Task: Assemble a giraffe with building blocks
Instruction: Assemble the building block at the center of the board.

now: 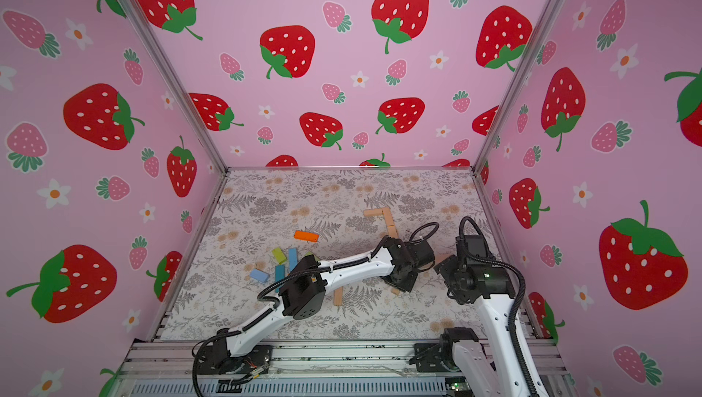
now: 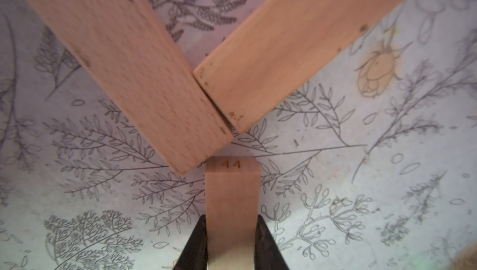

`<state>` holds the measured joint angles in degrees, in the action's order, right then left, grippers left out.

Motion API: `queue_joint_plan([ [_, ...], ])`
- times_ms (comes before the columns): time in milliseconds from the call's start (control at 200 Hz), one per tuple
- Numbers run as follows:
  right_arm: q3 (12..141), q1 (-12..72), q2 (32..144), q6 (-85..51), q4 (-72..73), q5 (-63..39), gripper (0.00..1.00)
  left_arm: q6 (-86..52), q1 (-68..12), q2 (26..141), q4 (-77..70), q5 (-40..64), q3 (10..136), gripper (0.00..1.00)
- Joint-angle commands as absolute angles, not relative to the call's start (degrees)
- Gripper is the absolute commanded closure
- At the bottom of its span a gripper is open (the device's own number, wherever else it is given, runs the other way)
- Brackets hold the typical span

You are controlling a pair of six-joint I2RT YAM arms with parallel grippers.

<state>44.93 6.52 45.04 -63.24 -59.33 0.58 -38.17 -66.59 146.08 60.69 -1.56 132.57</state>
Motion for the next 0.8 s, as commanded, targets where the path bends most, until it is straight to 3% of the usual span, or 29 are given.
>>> queue_joint_plan([
  [0, 45.2, 6.5, 45.1, -63.2, -59.9, 0.8, 0.28, -39.9, -66.4, 146.7, 62.7, -2.7, 131.3, 0.75],
  [570, 44.6, 6.3, 44.6, -63.1, -60.1, 0.9, 0.28, -42.4, -66.3, 147.5, 61.9, -1.0, 131.8, 0.71],
  [796, 44.5, 6.3, 44.4, -63.1, -60.2, 0.9, 0.28, -42.8, -66.2, 147.7, 61.8, -0.5, 132.6, 0.64],
])
